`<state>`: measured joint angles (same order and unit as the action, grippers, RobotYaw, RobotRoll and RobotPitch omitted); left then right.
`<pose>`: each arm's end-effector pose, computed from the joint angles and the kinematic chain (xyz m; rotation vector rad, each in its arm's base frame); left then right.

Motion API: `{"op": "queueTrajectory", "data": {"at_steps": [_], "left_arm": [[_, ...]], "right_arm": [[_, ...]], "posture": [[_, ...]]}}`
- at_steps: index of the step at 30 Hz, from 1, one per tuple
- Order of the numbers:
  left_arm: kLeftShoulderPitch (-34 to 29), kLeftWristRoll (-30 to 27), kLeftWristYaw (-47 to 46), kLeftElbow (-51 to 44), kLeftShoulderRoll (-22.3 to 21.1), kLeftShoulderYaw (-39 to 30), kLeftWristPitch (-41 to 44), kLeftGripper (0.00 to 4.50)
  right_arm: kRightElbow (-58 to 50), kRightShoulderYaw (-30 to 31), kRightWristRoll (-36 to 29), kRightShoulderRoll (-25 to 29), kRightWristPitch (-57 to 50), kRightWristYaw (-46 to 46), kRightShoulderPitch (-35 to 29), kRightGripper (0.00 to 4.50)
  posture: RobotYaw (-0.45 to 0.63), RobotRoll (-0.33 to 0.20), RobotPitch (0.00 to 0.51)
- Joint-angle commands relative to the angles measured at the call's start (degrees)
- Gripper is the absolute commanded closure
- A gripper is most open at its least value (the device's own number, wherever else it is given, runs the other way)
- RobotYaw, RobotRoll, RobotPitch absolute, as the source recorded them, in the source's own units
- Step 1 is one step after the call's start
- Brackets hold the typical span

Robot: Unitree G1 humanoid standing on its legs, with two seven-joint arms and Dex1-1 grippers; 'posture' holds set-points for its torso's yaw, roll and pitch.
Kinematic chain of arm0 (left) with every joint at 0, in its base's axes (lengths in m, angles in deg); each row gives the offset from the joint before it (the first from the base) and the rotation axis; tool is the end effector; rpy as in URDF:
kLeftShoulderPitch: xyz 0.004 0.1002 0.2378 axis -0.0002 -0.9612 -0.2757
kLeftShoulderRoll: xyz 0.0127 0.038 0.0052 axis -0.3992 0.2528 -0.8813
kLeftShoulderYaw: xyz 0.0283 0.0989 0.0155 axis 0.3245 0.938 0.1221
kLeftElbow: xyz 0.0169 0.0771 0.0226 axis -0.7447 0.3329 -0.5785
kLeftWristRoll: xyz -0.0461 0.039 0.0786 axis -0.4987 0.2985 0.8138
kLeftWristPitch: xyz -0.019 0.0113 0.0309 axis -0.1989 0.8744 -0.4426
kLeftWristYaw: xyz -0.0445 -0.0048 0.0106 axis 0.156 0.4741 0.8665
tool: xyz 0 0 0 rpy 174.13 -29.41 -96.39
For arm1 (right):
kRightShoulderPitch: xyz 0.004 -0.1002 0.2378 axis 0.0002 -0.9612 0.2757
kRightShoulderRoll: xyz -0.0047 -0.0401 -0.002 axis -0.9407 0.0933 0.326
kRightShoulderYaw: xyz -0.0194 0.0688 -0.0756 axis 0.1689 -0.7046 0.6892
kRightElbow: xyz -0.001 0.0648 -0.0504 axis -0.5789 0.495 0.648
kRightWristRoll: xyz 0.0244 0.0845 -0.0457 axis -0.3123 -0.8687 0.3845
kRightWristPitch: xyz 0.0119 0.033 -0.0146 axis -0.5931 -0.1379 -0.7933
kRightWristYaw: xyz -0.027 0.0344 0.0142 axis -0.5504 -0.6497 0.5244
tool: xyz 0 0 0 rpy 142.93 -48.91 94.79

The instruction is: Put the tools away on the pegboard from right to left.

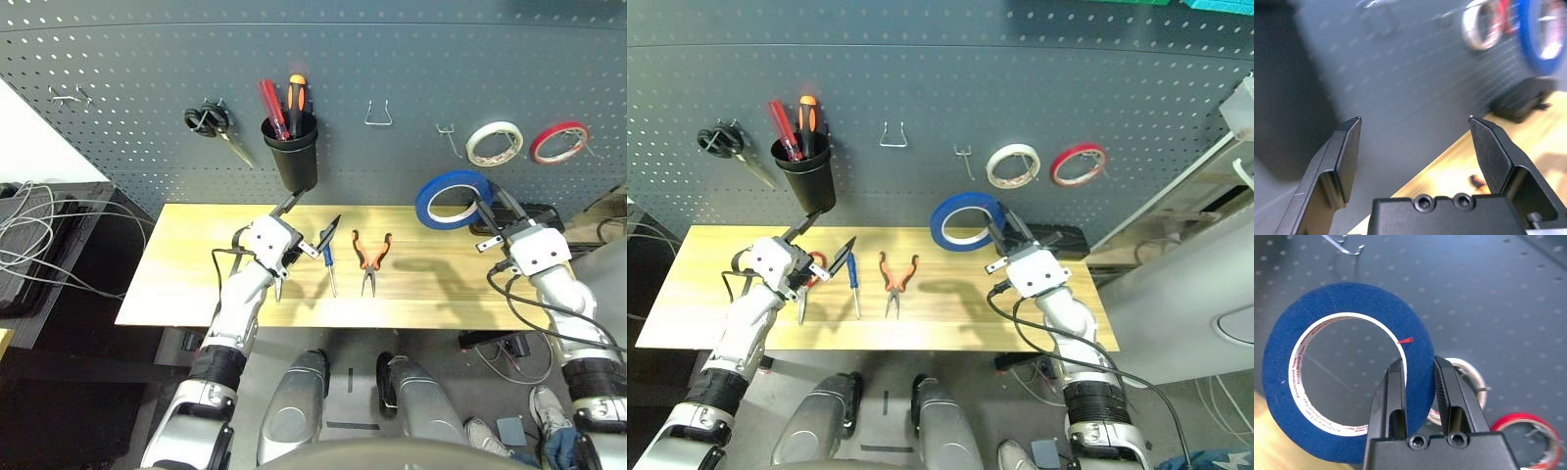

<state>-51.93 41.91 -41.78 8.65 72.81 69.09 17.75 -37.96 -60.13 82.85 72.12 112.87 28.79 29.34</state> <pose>0.2441 0.1667 0.0563 0.2635 -0.3848 -0.6773 0.2210 -0.2556 0.0891 -0.6676 -0.5499 0.2461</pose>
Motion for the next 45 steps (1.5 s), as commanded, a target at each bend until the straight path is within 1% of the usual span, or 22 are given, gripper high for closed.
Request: {"op": "queueTrajectory", "data": {"at_steps": [1,7,15,21,23,25,26,28,32,35,37,40,42,45], "left_arm": [[-0.1,0.4,2.5,-2.6,0.0,2.6,-0.5,0.0],[1.3,0.3,3.6,-4.8,0.5,4.7,1.0,0.0],[2.6,-1.4,6.5,-8.6,1.3,7.5,7.0,0.0],[2.7,-2.4,7.2,-11.7,1.7,7.6,11.4,0.0],[2.6,-2.4,7.1,-12.2,1.7,7.6,12.3,0.0],[2.2,-2.2,7.0,-12.3,1.5,7.5,12.8,0.0],[2.1,-2.1,7.0,-12.3,1.4,7.5,13.0,0.0],[1.7,-1.6,7.2,-12.0,1.0,7.7,13.3,0.0],[1.7,-1.1,6.7,-11.5,0.5,7.6,14.4,0.0],[2.5,-0.4,6.4,-10.6,0.3,7.7,15.2,0.0],[3.0,-0.4,6.3,-9.8,0.4,7.8,17.3,0.0],[3.7,0.2,7.3,-8.4,-0.1,8.6,21.4,0.0],[4.3,1.4,7.3,-7.3,-0.8,9.2,24.2,0.0],[5.4,2.1,6.6,-5.8,-1.0,8.9,27.8,0.0]], "right_arm": [[-2.5,-1.4,0.5,0.1,-1.4,1.9,1.4,3.77],[-1.3,-1.8,0.9,-0.4,-4.6,4.2,5.1,3.77],[9.4,1.0,4.1,-1.3,-6.7,6.6,13.4,3.78],[16.3,2.2,4.5,-2.7,-8.1,8.0,18.2,3.78],[17.7,2.5,4.4,-3.1,-9.0,8.1,19.1,3.78],[17.2,2.7,3.4,-3.6,-8.6,7.1,18.6,3.78],[16.8,2.8,2.9,-3.8,-8.3,6.5,18.2,3.05],[14.8,3.2,1.3,-4.2,-7.2,4.5,16.1,2.4],[7.2,3.2,-1.8,-4.0,-5.6,1.5,8.5,1.09],[3.2,3.7,-3.7,-4.2,-7.9,-1.1,2.9,0.03],[1.3,4.7,-5.1,-4.9,-11.3,-3.3,-0.3,0.03],[0.0,5.7,-7.1,-6.9,-17.8,-5.3,-2.2,0.03],[-0.2,6.2,-8.8,-8.8,-24.6,-6.4,-1.7,0.03],[0.1,7.4,-9.5,-11.3,-32.1,-7.5,0.5,0.03]], "posture": [[0.07,0.0,0.191],[0.08,0.0,0.191],[0.1,0.0,0.195],[0.11,0.0,0.195],[0.12,0.0,0.195],[0.12,0.0,0.196],[0.12,0.0,0.196],[0.13,0.0,0.197],[0.12,0.0,0.197],[0.12,0.0,0.199],[0.12,0.0,0.201],[0.12,0.0,0.202],[0.12,0.0,0.204],[0.13,0.0,0.207]]}}
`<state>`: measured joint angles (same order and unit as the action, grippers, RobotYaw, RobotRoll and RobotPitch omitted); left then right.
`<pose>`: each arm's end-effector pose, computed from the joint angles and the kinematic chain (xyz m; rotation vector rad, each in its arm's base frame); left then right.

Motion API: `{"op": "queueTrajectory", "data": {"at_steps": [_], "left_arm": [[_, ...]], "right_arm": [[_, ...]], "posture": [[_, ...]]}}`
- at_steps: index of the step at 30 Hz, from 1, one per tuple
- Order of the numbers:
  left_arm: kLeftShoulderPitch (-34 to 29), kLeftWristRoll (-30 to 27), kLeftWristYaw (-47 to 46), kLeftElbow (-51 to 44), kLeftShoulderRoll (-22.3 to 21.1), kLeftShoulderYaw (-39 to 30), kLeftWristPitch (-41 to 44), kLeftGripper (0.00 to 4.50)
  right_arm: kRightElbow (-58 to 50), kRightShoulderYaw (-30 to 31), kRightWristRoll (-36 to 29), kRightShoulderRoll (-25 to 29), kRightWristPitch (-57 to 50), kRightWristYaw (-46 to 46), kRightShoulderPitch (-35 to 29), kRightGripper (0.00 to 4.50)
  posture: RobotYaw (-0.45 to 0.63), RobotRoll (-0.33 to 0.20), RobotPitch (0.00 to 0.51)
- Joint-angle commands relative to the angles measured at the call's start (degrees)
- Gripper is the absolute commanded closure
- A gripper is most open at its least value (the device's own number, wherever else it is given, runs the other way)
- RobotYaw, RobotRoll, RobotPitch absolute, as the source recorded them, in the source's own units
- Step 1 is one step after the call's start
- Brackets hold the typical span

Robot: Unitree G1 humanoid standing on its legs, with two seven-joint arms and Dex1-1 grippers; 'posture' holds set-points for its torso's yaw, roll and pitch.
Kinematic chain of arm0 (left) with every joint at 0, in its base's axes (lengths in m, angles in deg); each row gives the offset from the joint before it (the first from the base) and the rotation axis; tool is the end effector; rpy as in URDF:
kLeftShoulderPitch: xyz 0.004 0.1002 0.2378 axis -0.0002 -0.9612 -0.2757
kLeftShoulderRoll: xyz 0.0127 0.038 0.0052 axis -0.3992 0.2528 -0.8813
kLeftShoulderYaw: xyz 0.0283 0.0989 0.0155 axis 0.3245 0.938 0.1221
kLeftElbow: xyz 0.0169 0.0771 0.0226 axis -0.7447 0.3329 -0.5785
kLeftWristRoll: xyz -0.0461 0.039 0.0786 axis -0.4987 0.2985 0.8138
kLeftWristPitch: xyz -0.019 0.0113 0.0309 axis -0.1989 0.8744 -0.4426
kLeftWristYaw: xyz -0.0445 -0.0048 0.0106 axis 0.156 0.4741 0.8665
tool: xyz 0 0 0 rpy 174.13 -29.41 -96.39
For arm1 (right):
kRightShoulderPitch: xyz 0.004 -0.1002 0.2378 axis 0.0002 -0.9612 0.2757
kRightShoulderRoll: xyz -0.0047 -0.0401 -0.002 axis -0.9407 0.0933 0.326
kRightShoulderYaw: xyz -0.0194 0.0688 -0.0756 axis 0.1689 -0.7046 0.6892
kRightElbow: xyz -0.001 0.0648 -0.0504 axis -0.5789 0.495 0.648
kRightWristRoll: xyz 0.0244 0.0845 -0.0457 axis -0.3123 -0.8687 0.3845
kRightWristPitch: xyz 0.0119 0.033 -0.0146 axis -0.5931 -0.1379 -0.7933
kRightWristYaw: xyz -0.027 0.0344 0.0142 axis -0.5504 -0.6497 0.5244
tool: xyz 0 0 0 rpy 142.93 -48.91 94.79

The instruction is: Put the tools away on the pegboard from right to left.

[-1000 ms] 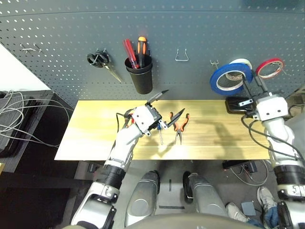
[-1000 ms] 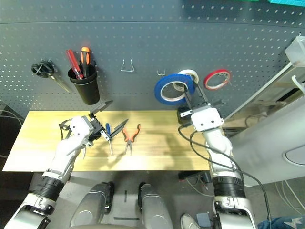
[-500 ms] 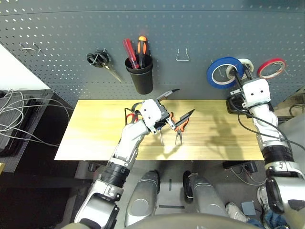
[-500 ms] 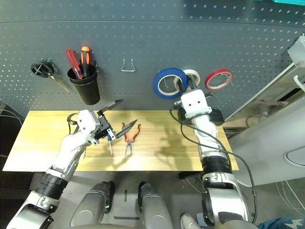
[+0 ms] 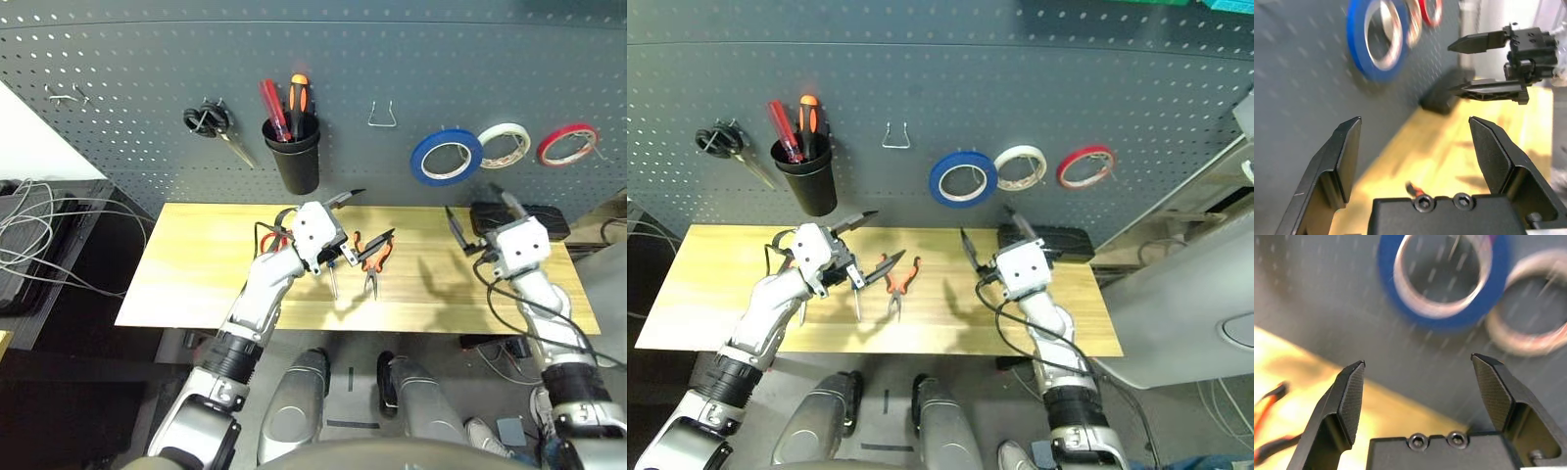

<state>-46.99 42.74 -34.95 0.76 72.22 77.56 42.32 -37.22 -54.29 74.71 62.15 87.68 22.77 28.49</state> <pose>0.2604 0.1326 0.0752 0.2895 -0.1261 -0.9450 0.2278 -0.2162 0.0433 -0.3086 -0.1022 0.3100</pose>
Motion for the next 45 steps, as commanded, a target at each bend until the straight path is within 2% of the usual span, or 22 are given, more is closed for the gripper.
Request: {"op": "queueTrajectory", "data": {"at_steps": [1,5,9,13,20,29,37,40,45], "left_arm": [[0.8,1.0,-0.9,2.9,-0.1,-0.3,3.8,0.0],[1.9,2.4,-2.6,5.8,-0.5,-1.0,4.2,0.0],[2.1,5.3,-2.9,9.0,-2.0,0.4,5.1,0.0],[2.1,7.0,-3.0,10.9,-2.5,1.0,5.9,0.0],[1.6,8.8,-1.6,11.6,-3.2,2.2,7.8,0.0],[1.5,10.0,-1.0,11.0,-3.3,3.4,10.9,0.0],[0.7,9.9,-1.0,10.3,-3.3,2.9,11.7,0.0],[0.2,9.7,-0.9,9.7,-3.6,2.7,12.2,0.0],[0.4,9.6,-1.0,10.0,-3.8,2.4,12.2,0.0]], "right_arm": [[0.2,2.0,-1.5,-2.7,-10.1,-1.4,2.7,0.03],[4.1,2.9,-1.9,-6.6,-21.8,-1.3,7.1,0.03],[11.2,-0.2,-3.7,-10.9,-35.4,3.3,13.1,0.03],[16.6,-2.4,-4.4,-13.4,-41.5,7.4,17.4,0.03],[25.5,-5.8,-5.2,-16.7,-44.0,14.1,24.0,0.03],[37.6,-8.1,-5.0,-17.9,-43.5,19.8,31.7,0.03],[46.0,-12.3,-7.6,-18.9,-42.1,22.9,36.3,0.03],[48.7,-13.4,-7.8,-18.7,-42.9,25.4,37.4,0.64],[51.6,-17.6,-10.6,-18.0,-43.0,29.7,38.2,2.41]], "posture": [[0.12,0.0,0.207],[0.13,0.0,0.206],[0.15,0.0,0.204],[0.17,0.0,0.204],[0.19,0.0,0.21],[0.19,0.0,0.218],[0.21,0.0,0.22],[0.21,0.0,0.219],[0.22,0.0,0.211]]}}
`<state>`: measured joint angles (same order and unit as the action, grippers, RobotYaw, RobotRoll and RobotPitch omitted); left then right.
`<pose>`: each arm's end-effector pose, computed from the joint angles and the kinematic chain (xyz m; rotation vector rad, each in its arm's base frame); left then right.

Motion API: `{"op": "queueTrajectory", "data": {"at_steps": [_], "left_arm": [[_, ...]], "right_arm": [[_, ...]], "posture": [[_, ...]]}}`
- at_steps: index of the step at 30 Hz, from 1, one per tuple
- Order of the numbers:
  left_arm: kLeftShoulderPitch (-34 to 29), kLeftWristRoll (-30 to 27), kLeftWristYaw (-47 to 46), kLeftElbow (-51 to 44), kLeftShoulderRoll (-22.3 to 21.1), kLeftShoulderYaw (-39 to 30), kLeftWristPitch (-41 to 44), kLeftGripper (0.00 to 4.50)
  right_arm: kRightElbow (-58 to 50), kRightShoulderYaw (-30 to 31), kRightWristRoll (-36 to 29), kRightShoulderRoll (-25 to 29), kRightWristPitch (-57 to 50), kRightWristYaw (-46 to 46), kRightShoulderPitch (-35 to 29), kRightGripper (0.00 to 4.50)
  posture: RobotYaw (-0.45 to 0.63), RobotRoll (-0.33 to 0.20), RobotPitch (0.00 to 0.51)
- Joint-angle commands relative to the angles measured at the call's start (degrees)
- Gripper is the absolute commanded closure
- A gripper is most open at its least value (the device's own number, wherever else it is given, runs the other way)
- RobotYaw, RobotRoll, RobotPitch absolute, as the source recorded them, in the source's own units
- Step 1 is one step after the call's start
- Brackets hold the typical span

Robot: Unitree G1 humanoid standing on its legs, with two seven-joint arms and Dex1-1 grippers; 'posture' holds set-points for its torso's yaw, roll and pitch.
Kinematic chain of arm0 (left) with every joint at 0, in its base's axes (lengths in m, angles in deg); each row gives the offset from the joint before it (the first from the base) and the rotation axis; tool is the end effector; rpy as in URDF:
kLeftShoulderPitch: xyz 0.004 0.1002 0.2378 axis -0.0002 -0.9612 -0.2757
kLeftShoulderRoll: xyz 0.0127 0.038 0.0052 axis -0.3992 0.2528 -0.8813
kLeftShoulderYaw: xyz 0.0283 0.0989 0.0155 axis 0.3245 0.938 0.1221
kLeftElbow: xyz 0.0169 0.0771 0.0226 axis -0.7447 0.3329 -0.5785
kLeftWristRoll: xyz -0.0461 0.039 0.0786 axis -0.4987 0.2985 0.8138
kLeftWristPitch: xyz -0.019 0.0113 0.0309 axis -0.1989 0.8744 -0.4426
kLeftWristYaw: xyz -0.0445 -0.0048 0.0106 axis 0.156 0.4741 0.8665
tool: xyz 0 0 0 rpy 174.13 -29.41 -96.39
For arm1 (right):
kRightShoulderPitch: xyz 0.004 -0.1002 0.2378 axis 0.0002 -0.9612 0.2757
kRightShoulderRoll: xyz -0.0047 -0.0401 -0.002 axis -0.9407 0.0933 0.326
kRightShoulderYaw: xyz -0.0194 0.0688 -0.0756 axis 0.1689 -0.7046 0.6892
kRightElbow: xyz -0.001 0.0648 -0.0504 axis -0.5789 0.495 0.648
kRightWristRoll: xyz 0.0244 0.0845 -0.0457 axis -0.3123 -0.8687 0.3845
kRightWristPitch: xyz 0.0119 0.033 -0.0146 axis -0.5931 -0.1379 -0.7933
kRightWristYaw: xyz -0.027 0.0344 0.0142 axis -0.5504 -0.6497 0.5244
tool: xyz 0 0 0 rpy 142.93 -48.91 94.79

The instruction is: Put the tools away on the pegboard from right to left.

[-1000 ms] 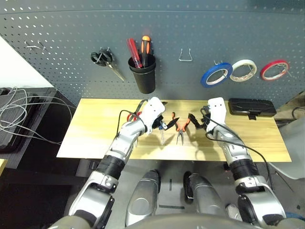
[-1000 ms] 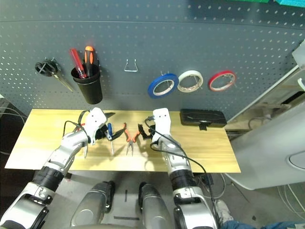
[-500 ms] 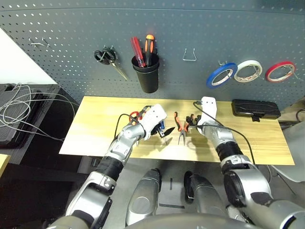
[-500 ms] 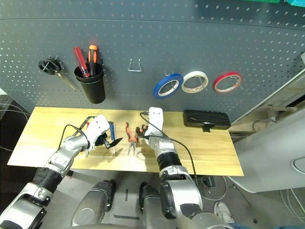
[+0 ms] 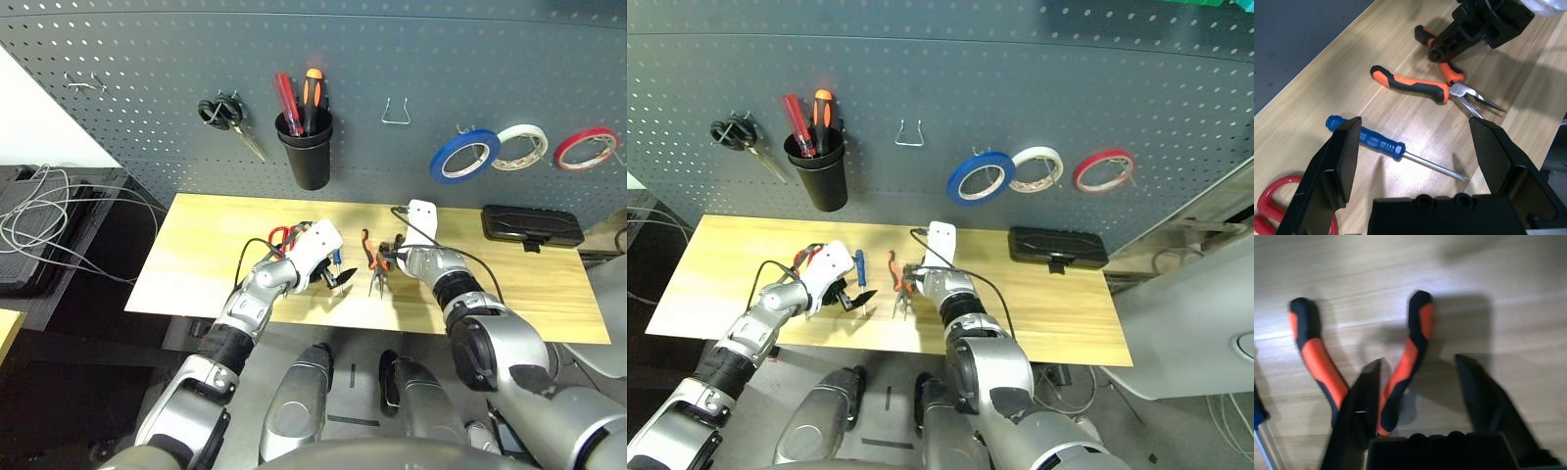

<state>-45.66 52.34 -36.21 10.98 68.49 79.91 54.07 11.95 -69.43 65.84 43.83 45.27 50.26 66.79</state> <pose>0.2645 0.1549 0.0409 0.4657 0.3025 -0.8702 0.3092 -0.1160 0.0255 0.2257 0.8460 -0.0925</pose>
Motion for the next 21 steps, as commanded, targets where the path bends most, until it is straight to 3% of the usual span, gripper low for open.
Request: {"op": "queueTrajectory", "data": {"at_steps": [1,4,6,12,16,21], "left_arm": [[-0.9,0.0,0.3,-0.2,-0.1,0.0,0.4,0.0],[-0.8,-0.1,0.1,-0.3,-0.1,-0.2,0.2,0.0],[-0.6,-0.1,0.0,0.0,0.0,-0.3,-0.3,0.0],[-0.7,-1.5,-2.0,-0.7,0.5,-2.6,-5.3,0.0],[-1.2,-3.3,-3.7,-1.8,0.9,-4.8,-10.5,0.0],[-3.6,-6.9,-3.1,-6.5,1.9,-6.7,-16.5,0.0]], "right_arm": [[2.7,-2.7,-1.9,0.5,-0.2,2.4,-0.1,2.75],[3.2,-2.6,-1.7,1.0,0.5,2.0,0.1,3.8],[3.3,-2.1,-1.2,1.5,1.0,1.2,0.2,4.24],[0.0,3.9,2.6,2.2,1.6,-8.2,-0.1,4.24],[-8.4,8.1,3.7,2.6,1.3,-15.8,-2.9,4.24],[-36.2,11.8,0.9,3.6,-8.0,-21.9,-11.6,4.24]], "posture": [[0.22,0.0,0.209],[0.22,0.0,0.203],[0.21,0.0,0.194],[0.2,0.0,0.179],[0.2,0.0,0.176],[0.18,0.0,0.174]]}}
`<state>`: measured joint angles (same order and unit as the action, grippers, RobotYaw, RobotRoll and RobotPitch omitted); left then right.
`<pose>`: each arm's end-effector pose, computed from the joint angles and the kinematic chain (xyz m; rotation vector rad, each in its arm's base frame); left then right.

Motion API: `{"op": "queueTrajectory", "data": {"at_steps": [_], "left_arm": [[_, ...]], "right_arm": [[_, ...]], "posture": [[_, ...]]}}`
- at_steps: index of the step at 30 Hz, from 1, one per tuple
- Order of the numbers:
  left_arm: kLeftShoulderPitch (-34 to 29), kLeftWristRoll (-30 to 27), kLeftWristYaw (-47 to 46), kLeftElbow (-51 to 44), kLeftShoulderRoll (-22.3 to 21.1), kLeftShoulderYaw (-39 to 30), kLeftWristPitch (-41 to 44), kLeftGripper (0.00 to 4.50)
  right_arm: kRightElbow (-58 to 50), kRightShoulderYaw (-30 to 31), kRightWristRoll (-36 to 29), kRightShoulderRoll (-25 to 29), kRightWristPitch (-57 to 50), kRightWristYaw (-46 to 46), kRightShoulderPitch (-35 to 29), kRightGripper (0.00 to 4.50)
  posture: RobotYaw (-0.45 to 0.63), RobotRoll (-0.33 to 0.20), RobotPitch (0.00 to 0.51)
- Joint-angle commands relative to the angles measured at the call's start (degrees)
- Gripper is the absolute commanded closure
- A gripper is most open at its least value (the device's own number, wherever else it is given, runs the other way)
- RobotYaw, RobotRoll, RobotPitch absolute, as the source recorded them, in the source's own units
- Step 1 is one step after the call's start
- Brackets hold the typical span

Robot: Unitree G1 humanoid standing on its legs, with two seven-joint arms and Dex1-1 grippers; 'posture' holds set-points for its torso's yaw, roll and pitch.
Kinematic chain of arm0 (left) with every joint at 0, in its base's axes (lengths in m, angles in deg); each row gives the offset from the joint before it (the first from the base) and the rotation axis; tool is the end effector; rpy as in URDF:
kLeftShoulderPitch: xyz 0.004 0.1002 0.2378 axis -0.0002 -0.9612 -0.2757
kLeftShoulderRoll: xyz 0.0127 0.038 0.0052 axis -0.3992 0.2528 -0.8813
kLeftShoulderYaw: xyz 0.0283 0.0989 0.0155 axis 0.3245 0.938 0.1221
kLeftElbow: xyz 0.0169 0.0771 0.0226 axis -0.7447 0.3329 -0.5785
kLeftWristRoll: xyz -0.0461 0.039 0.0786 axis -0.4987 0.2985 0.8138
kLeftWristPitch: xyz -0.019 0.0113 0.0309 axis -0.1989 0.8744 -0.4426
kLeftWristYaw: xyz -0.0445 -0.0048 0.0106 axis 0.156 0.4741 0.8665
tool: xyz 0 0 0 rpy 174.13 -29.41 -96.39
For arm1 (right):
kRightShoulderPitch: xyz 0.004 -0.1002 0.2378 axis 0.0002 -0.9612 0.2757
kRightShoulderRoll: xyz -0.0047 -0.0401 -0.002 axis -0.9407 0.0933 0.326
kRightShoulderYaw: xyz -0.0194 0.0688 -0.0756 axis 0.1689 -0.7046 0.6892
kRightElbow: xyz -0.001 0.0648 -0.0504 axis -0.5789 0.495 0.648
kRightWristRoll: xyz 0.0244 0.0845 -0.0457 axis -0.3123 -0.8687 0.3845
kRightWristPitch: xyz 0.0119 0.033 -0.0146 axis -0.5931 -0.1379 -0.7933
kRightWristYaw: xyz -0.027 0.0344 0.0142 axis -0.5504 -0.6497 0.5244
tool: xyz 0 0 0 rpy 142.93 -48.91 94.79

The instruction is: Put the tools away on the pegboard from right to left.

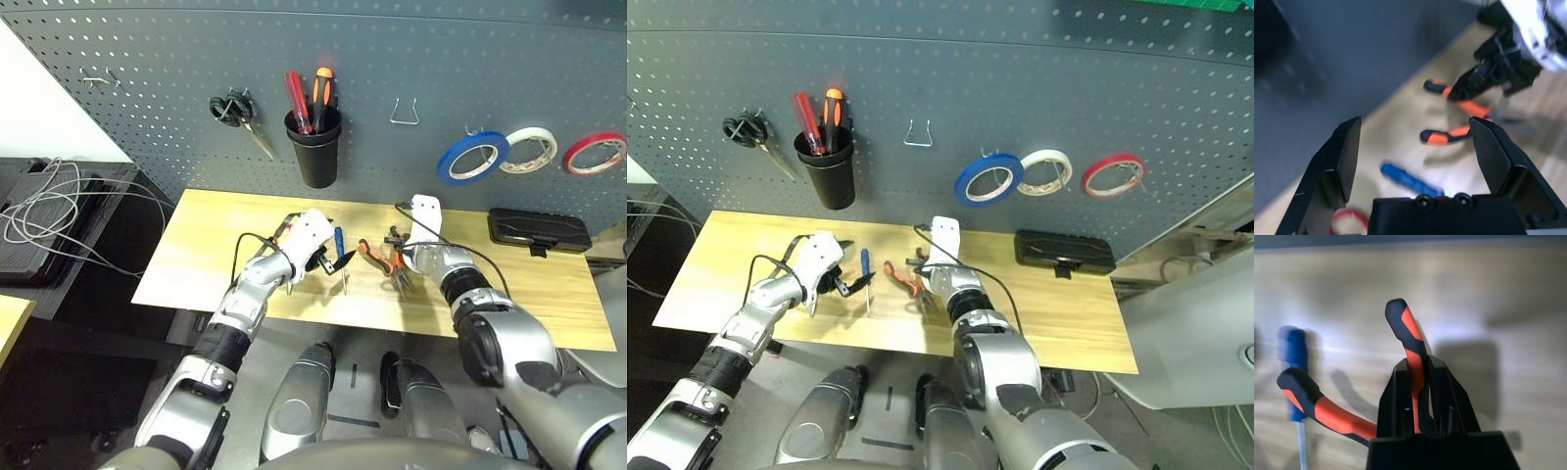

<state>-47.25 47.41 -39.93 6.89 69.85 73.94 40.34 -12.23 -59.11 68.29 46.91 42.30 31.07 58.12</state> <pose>0.2631 0.1590 0.0618 0.3766 -0.0432 -0.7787 0.3100 -0.1329 0.0509 0.1356 0.5810 0.2436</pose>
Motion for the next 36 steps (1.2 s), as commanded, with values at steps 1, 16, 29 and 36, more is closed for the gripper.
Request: {"op": "queueTrajectory", "data": {"at_steps": [1,16,29,36], "left_arm": [[-2.6,-2.6,1.0,-3.5,0.6,-0.8,-3.3,0.0],[-2.7,-9.2,2.2,-13.1,1.4,-3.2,-4.7,0.0],[1.7,-10.1,1.4,-12.9,1.7,-4.9,-4.1,0.0],[2.6,-10.7,1.2,-14.0,2.1,-4.9,-3.1,0.0]], "right_arm": [[-16.1,1.5,-2.3,0.7,-6.8,-2.9,-4.1,4.24],[-47.8,-0.5,-11.0,2.7,-21.0,-5.1,-4.3,4.24],[-49.8,-5.5,-16.2,-1.1,-15.7,-0.7,8.7,4.24],[-47.3,-6.1,-16.0,-2.0,-7.2,0.1,12.1,4.24]], "posture": [[0.18,0.0,0.174],[0.15,0.0,0.179],[0.14,0.0,0.185],[0.15,0.0,0.19]]}}
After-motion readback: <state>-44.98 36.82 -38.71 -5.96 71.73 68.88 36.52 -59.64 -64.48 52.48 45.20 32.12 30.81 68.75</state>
